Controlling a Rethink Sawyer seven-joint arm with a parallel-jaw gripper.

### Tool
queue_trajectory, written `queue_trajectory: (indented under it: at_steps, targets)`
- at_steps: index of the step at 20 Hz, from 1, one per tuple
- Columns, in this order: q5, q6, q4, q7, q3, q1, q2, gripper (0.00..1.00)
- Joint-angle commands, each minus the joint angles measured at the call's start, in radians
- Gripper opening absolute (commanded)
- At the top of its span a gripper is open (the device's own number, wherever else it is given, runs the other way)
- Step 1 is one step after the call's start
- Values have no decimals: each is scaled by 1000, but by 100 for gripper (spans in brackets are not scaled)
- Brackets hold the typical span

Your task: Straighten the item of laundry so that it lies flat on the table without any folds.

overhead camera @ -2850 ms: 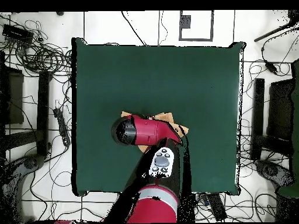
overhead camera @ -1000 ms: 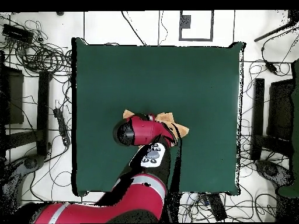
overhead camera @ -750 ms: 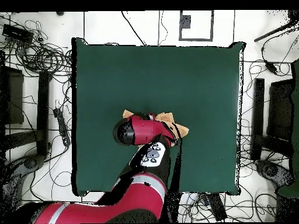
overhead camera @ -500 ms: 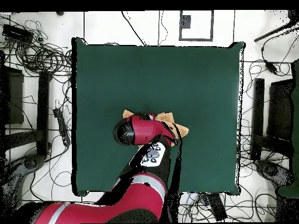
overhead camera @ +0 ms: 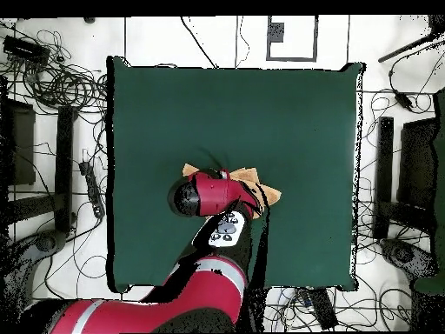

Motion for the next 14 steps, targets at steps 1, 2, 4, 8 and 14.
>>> queue_trajectory:
  at_steps: [1,2,4,8,14]
  targets:
    - [22,0,-4,170,100,-28,124,0]
    - [22,-1,-1,171,101,-28,120,0]
    - [19,9,-4,164,99,-27,116,0]
    - [11,-17,-4,164,94,-25,116,0]
    - [31,-23,-4,192,85,-13,124,0]
